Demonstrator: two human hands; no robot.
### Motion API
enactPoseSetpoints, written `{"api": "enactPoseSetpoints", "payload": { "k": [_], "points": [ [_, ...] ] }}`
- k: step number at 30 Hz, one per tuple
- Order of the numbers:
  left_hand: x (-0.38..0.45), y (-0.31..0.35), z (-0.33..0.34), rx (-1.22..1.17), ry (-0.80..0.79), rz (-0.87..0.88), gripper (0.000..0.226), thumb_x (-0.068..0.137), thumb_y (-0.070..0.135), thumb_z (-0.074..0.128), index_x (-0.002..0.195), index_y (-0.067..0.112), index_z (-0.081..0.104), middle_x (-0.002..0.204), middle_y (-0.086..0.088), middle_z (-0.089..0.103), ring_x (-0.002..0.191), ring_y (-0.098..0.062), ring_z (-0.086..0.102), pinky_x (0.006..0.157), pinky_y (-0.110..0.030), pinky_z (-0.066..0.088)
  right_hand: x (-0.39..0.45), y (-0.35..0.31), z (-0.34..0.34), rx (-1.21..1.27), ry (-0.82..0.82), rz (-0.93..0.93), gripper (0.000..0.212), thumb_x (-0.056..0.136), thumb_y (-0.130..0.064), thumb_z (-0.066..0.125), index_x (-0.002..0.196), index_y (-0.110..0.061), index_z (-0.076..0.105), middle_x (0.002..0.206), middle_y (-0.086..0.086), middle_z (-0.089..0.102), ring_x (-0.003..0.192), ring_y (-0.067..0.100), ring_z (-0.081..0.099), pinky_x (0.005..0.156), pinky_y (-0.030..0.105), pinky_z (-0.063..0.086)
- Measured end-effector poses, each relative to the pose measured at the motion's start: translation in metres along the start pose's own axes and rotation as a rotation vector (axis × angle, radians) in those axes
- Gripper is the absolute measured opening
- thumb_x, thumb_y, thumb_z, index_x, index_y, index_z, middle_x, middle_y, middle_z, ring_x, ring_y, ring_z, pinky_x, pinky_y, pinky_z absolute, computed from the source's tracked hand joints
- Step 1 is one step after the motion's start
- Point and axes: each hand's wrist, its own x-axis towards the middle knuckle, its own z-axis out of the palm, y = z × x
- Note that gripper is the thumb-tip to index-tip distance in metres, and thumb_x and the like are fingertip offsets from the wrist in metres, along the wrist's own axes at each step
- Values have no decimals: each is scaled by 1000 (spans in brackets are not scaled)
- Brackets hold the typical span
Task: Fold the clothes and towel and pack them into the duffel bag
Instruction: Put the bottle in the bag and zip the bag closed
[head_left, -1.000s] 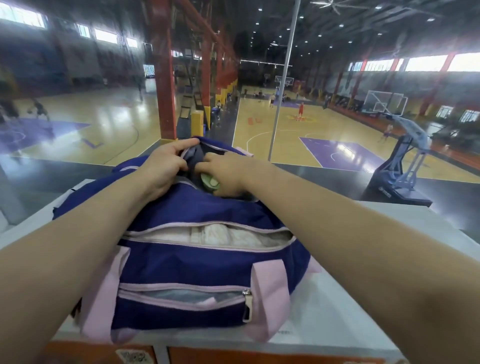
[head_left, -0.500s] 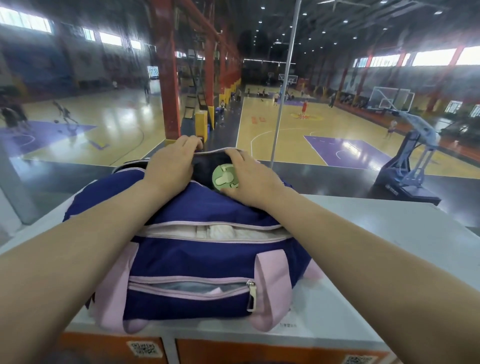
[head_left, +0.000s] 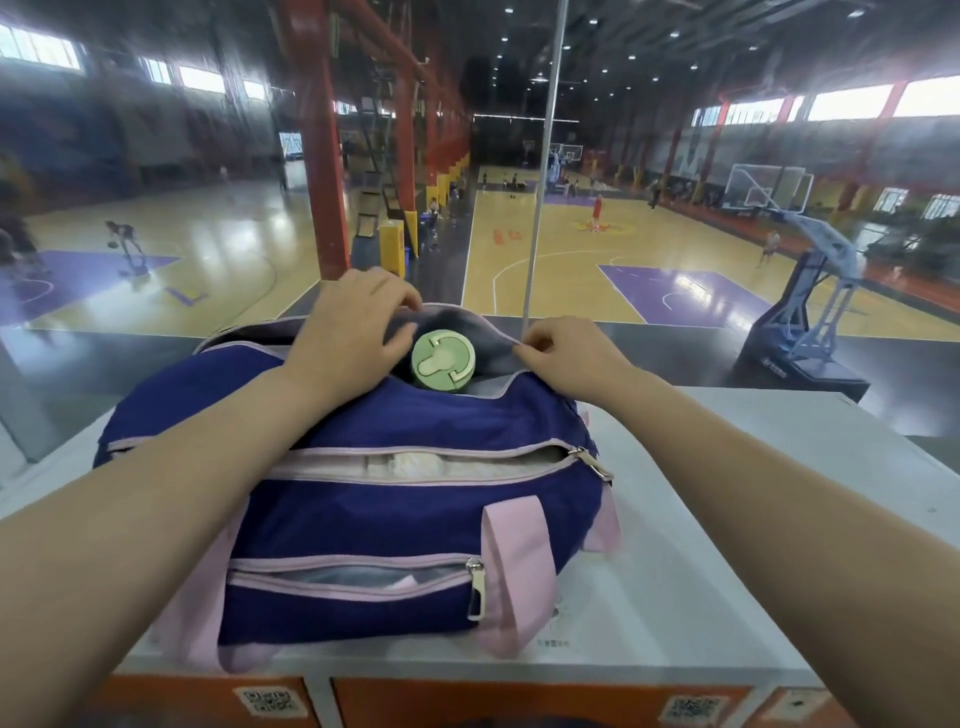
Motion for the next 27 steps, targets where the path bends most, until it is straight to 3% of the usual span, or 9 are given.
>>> {"api": "enactPoseSetpoints", "payload": {
  "k": [4, 7, 10, 14, 18, 20, 23, 27],
  "points": [
    [9, 45, 16, -119, -119, 111, 10, 88, 24, 61, 97, 21, 63, 96, 6, 60, 89, -16, 53, 81, -31, 42, -6, 15, -5, 324, 60, 153, 25, 87, -6, 45, 88, -21, 65, 99, 3, 71, 94, 21, 65, 86, 32, 51],
    [17, 74, 28, -322, -222, -33, 8, 91, 27, 61, 96, 21, 64, 82, 15, 57, 76, -4, 53, 70, -23, 43, -11, 23, -8, 282, -49, 174, 26, 83, -4, 53, 96, -17, 71, 103, 1, 71, 99, 20, 63, 90, 34, 52],
    [21, 93, 39, -432, -263, -181, 13, 91, 35, 62, 99, 25, 60, 76, 16, 59, 72, 0, 55, 62, -13, 41, -16, 24, -10, 408, -100, 181, 28, 82, -3, 56, 104, -12, 71, 103, 6, 71, 93, 20, 65, 86, 36, 57],
    [22, 109, 51, -486, -297, -300, 26, 83, 46, 67, 96, 24, 64, 83, 11, 68, 79, -6, 62, 72, -25, 50, -21, 27, -13, 524, -122, 188, 25, 85, -3, 60, 107, -11, 69, 104, 7, 71, 92, 19, 66, 75, 27, 58],
    [20, 114, 53, -480, -380, -371, 32, 79, 50, 69, 96, 23, 63, 84, 13, 66, 81, -5, 61, 71, -23, 47, -23, 33, -4, 638, -103, 254, 26, 83, -4, 67, 109, -8, 68, 102, 10, 71, 90, 19, 66, 80, 31, 57],
    [19, 118, 54, -447, -439, -385, 34, 79, 50, 69, 98, 23, 59, 85, 13, 65, 83, -6, 60, 68, -23, 43, -22, 33, 4, 677, -46, 272, 24, 83, -4, 68, 106, -8, 68, 97, 10, 71, 84, 16, 65, 76, 27, 56],
    [17, 122, 56, -411, -450, -386, 30, 82, 40, 69, 102, 22, 57, 89, 11, 64, 86, -10, 58, 66, -24, 40, -19, 32, 14, 702, 24, 293, 19, 82, -6, 70, 100, -10, 68, 95, 8, 71, 84, 15, 63, 78, 25, 52],
    [12, 118, 56, -443, -384, -386, 17, 85, 24, 65, 102, 19, 63, 87, 9, 63, 89, -12, 61, 77, -26, 47, -19, 34, 17, 749, -26, 323, 21, 81, -10, 70, 99, -18, 66, 104, 7, 70, 93, 19, 64, 83, 32, 52]
  ]
}}
